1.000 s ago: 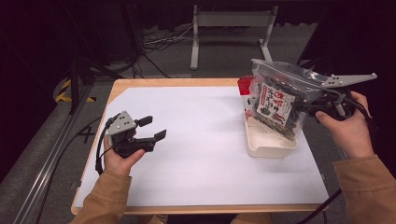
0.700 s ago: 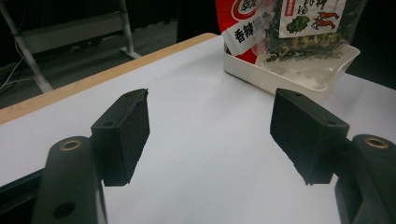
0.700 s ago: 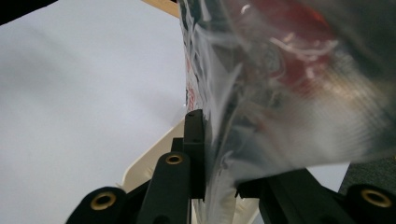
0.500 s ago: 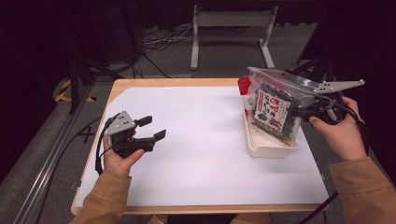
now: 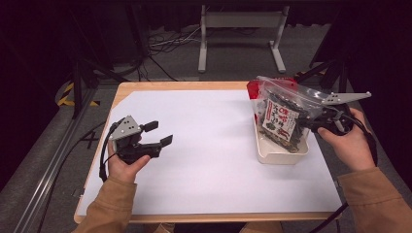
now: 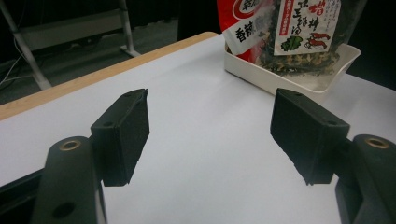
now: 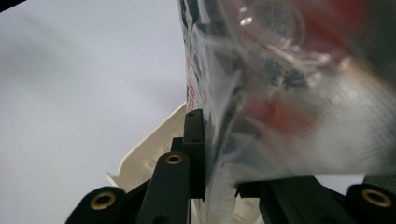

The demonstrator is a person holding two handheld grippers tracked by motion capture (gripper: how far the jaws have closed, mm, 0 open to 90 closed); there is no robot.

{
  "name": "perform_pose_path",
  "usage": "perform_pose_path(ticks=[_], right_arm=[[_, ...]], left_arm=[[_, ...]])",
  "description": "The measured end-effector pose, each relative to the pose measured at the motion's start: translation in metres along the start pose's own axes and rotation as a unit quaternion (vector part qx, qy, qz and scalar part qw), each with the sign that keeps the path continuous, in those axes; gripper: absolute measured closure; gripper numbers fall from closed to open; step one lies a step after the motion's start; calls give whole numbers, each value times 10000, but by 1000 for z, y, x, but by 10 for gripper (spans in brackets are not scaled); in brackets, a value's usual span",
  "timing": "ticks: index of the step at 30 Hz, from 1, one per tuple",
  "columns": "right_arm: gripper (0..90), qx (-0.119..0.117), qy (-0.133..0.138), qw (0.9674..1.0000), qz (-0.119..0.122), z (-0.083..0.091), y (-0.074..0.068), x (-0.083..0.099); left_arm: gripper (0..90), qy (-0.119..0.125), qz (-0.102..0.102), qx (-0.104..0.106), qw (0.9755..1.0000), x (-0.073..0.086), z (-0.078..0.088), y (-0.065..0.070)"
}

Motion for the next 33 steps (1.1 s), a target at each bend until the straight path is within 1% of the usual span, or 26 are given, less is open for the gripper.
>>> perform_pose_path(ticks=[4,6,8,13,22,24,27,28,31,33], right_arm=[[777,-49,7,10000,-38,-5,0,6],[777,-68,-24,10000,-42,-11,-2,10],[778,-86,6,9999,-67,-13,-3,13],[777,-85,112,9999,-97,-13,-4,19],[771,-17,323,9995,-40,-11,-4,30],[766,25,370,9993,-87,-10,-3,30],[741,63,474,9987,-170,-8,0,30],[727,63,496,9985,-215,-8,0,31],[626,64,647,9973,-349,-5,0,32],[570,164,757,9965,-319,-2,1,34]], left_arm=[[288,0,-11,-7,10000,0,0,0],[288,-17,-13,3,10000,0,-1,0],[287,-15,-14,5,10000,0,-1,0],[287,-15,-9,14,10000,0,-1,1],[287,-19,-10,26,10000,0,-2,1],[286,-21,-14,28,10000,0,-2,1],[284,-32,-27,22,10000,2,0,0],[283,-32,-2,29,10000,3,0,0],[283,-43,8,17,10000,5,2,-1],[282,-31,-2,14,10000,7,5,-1]])
Point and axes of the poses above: each handheld gripper's, and its own axes: z roughly backward along the jaws, x roughly out of its underside, y roughly to its right, the point moved 5 cm from there along -z, roughly forward along the jaws, and after that the axes turned 4 degrees about -x, right-handed, at the moved point
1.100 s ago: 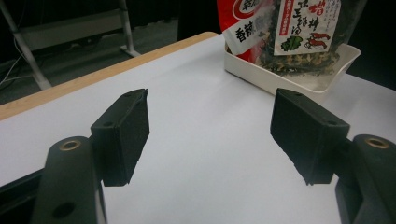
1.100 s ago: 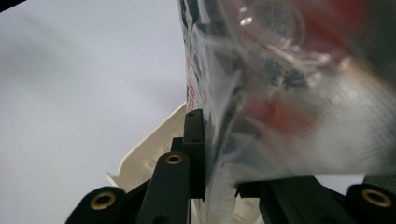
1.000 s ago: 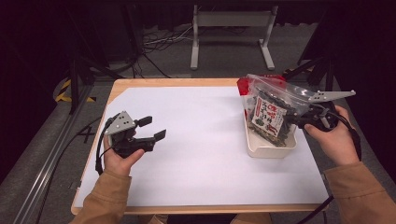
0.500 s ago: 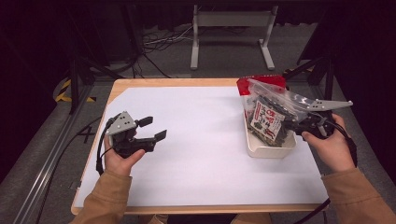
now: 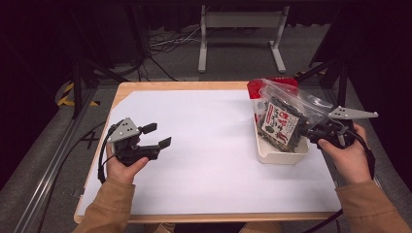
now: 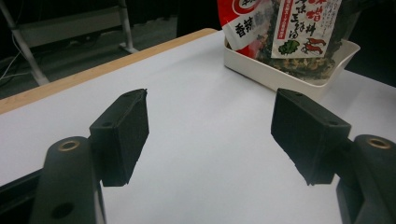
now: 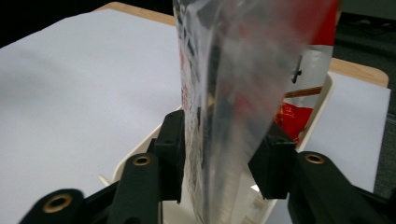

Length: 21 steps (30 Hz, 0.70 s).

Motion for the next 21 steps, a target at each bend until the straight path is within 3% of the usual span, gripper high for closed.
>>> perform_pose_path(ticks=[7,21], right_arm=[[447,96,382,9992,-23,15,0,7],[404,-106,593,9978,277,28,-25,29]], left_arm=[[279,17,-60,9,10000,5,8,2],[275,157,-185,148,9996,12,21,8]])
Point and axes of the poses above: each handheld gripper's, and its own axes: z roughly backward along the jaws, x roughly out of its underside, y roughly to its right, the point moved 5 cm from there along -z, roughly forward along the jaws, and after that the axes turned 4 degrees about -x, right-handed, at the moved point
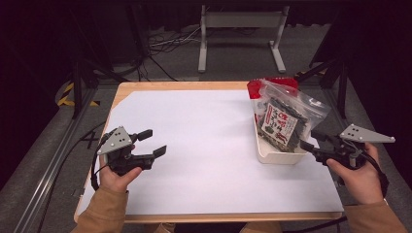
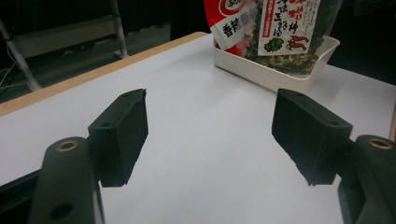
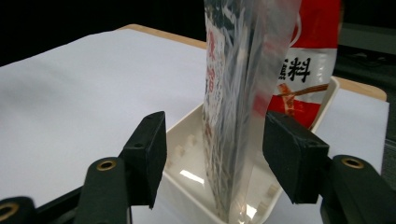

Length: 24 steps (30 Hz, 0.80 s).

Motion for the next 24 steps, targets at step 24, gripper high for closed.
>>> perform_pose_path(ticks=[24], right_arm=[[377,-895,87,9954,327,-39,-51,31]], left_arm=[[266,137,115,122,9998,18,11,0]])
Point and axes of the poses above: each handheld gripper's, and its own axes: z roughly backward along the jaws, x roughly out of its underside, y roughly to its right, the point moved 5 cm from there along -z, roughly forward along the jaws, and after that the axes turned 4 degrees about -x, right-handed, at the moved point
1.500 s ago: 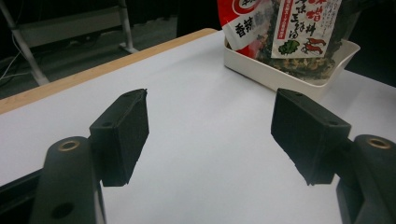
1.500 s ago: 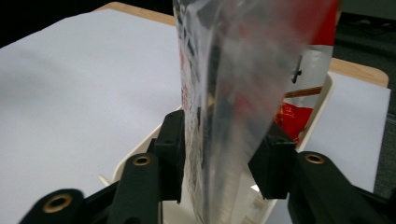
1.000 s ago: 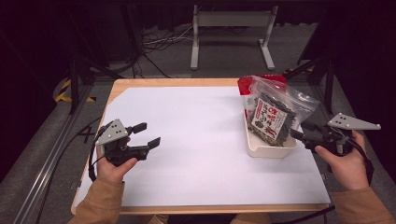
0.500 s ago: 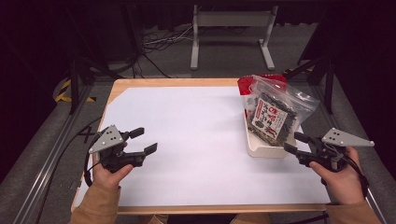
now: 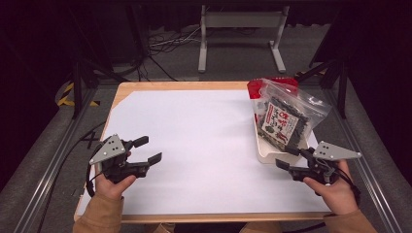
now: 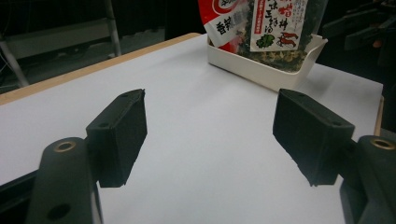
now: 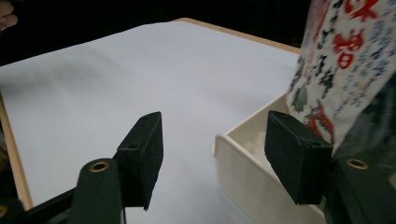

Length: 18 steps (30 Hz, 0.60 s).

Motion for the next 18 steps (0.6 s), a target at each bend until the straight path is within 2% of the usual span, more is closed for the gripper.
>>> perform_pose_path(ticks=[6,8,11,16,18], right_arm=[[375,-152,-19,9998,-137,-15,-3,11],[373,-237,-56,9995,-206,-20,-5,15],[373,-334,-91,9991,-247,-27,-9,20],[371,-346,-83,9991,-236,-29,-11,21],[366,-331,-58,9992,-202,-29,-11,21]], left_arm=[[267,-20,2,8,10000,3,-1,1],[267,-35,-59,-7,10000,4,-2,0],[267,-67,18,7,10000,8,-4,0],[266,-84,4,-4,10000,10,-5,-1],[267,-87,61,-9,9999,11,-4,0]])
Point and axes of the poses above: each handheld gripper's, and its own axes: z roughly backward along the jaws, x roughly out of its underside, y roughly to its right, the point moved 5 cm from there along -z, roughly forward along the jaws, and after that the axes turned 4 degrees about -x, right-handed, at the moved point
